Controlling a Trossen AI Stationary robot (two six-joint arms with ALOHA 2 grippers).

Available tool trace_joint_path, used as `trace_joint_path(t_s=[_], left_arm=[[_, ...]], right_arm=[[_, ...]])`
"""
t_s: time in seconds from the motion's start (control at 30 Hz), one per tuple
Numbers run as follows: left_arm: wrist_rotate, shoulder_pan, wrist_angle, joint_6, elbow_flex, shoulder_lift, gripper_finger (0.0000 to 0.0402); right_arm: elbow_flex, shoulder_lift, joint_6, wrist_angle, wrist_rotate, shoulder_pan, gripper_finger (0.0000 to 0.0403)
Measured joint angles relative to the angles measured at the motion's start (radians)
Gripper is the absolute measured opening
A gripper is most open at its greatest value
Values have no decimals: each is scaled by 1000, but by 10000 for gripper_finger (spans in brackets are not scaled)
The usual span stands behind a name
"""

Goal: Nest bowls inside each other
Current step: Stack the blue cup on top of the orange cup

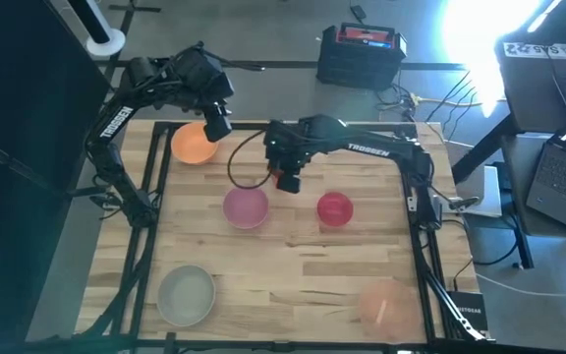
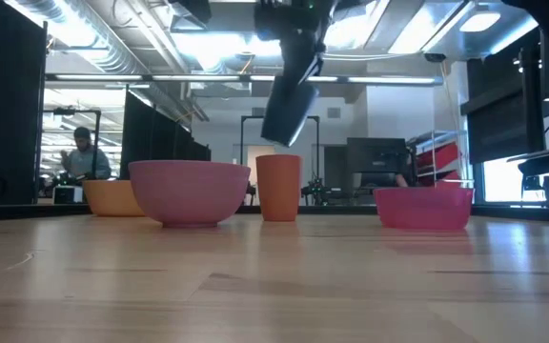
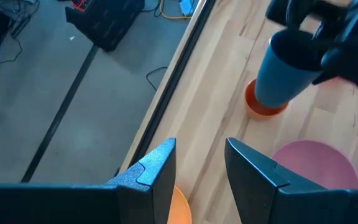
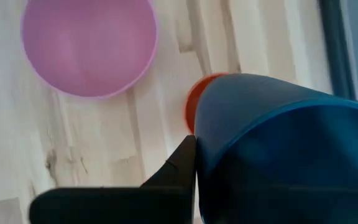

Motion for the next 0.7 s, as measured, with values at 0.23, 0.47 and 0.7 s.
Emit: trace_joint_path(t_s=[0.23, 0.47, 0.7], left_arm=[[0, 0, 0, 8, 0, 0, 121], [0, 0, 0, 22, 0, 0, 121], [0, 0, 0, 37, 0, 0, 121]], right_arm=[[0, 36, -7, 5, -5, -3, 0], [-1, 81, -23, 16, -7, -8, 0], [-2, 106, -48, 15, -7, -13, 6]])
